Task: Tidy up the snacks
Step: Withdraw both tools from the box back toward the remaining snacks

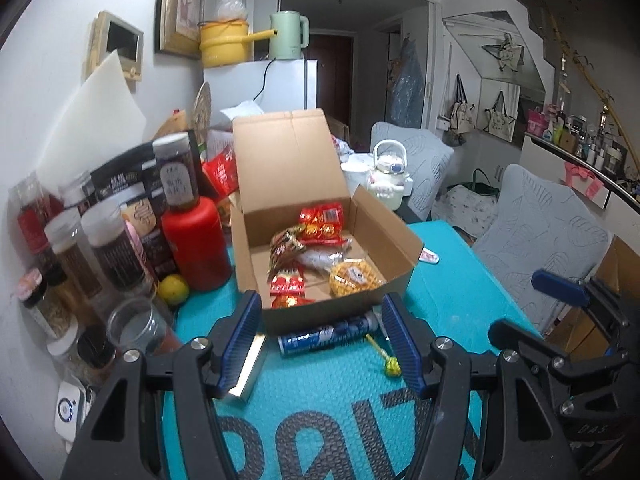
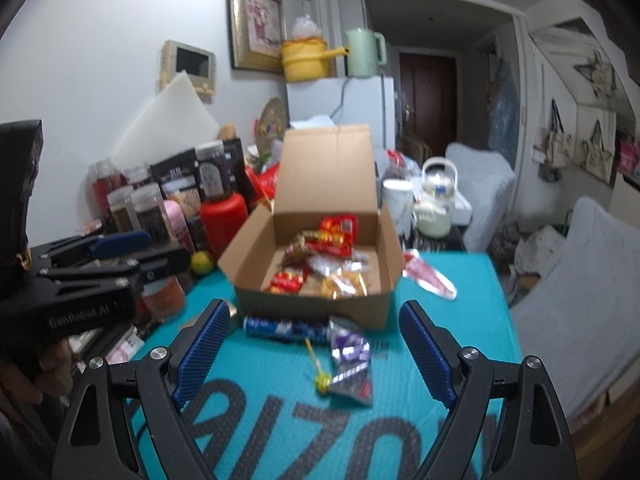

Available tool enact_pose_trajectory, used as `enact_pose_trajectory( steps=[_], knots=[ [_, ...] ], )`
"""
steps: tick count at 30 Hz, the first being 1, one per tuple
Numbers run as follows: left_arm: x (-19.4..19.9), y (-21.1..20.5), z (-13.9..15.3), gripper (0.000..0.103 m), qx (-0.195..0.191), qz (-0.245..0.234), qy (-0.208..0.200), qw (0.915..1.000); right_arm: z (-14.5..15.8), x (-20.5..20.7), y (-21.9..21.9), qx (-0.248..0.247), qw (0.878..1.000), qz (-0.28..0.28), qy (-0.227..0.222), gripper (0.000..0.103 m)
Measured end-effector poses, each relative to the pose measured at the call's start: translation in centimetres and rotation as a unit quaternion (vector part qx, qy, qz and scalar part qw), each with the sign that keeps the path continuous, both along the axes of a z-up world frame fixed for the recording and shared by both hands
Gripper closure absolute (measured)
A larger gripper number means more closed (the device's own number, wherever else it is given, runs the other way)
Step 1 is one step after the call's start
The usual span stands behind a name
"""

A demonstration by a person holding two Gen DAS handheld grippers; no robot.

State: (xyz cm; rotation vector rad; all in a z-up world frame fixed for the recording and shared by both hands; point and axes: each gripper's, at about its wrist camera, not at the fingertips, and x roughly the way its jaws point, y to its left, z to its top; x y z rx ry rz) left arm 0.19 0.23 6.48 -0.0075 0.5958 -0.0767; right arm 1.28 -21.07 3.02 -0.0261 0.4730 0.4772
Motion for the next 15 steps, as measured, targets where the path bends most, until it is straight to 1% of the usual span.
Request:
enact_pose_trajectory(
  steps=[6, 8, 15],
  knots=[
    [-0.3, 0.6, -1.9, 0.041, -0.013, -0.002, 0.02, 0.9997, -2.9, 0.3, 0.5, 0.01, 0.999, 0.009, 0.039, 0.015],
    [-0.3, 0.8, -2.6, 0.041, -0.011, -0.002, 0.028, 0.9996, -3.6, 0.3, 1.0, 0.008, 0.999, 0.012, 0.045, 0.015],
    [0.7, 2.0, -5.9, 0.041, -0.009, 0.004, 0.073, 0.9973, -6.4, 1.2, 2.6, 0.011, 0.997, 0.031, 0.072, 0.015]
  ],
)
